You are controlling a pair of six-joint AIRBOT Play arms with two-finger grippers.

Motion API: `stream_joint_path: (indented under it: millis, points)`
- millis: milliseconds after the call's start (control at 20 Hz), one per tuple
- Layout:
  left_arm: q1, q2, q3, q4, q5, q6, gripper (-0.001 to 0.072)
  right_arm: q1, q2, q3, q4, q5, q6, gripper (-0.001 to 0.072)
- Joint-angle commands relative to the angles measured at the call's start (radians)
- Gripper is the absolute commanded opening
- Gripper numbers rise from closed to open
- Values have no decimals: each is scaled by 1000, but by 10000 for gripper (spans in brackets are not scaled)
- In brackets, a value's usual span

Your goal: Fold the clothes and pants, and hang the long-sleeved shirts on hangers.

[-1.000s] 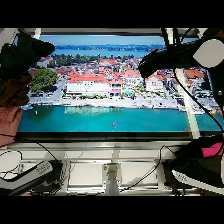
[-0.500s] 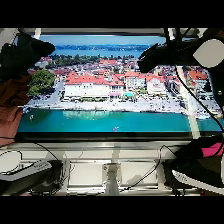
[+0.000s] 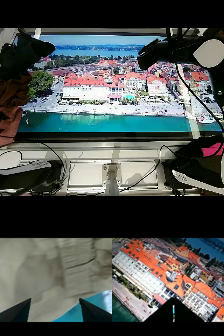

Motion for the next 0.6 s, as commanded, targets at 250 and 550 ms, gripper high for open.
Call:
stream_joint_path:
  millis: [250,550]
  points:
    - [2,-80,-5,-198,127,80,470,1,-1,0,0,-21,0,22]
    - [2,-80,-5,-198,157,81,56,1,-1,0,0,-31,1,22]
